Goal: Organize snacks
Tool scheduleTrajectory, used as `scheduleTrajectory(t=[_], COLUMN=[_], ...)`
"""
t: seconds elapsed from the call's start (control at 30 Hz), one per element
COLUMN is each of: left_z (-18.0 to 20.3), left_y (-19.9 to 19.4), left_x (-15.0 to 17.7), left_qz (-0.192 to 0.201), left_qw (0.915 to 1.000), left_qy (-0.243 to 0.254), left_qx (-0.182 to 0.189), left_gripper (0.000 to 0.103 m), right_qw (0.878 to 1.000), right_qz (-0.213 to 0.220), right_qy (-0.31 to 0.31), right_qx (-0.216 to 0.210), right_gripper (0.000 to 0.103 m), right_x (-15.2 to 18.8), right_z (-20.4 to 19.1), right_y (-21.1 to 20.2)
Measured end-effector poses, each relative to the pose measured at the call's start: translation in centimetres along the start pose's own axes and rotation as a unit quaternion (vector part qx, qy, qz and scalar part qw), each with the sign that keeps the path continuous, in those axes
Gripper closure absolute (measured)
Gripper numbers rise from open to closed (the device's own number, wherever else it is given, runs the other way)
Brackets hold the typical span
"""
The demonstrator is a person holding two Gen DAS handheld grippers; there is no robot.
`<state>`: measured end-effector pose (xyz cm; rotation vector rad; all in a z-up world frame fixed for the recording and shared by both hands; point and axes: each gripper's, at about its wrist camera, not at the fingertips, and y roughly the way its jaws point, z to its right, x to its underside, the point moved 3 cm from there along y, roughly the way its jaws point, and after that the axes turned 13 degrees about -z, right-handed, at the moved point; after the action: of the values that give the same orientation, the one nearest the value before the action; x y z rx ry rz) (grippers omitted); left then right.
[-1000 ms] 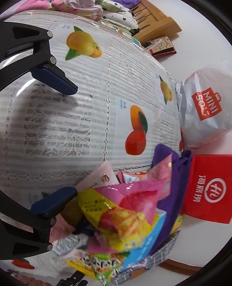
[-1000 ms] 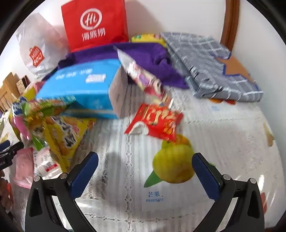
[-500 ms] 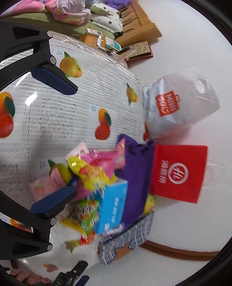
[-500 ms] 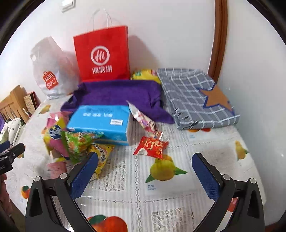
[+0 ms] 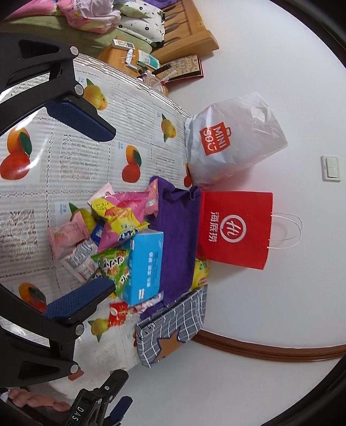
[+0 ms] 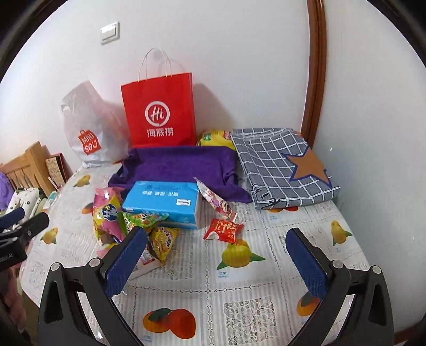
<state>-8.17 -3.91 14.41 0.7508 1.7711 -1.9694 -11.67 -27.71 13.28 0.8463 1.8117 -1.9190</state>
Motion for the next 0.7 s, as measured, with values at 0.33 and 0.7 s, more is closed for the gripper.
scheduleTrajectory(t=[0.33,0.7], left_z=[0.1,0.2], left_y=[-1.2,-1.1], left_x=[0.0,0.1], left_qz=[0.005,0.000], left_qw=[1.0000,0.9999], left_qy=[0.001,0.006], left_qx=[0.002,-0.011], left_gripper=[0.000,0.000], right_qw=[1.000,1.000], right_qz=[0.009,0.006], right_qy=[-0.004,-0.009], right_qx=[0.011,0.001], right_gripper=[0.000,0.000], right_x=[0.1,0.1], right_z=[-0.5,-0.6], right_y=[-1.2,-1.2])
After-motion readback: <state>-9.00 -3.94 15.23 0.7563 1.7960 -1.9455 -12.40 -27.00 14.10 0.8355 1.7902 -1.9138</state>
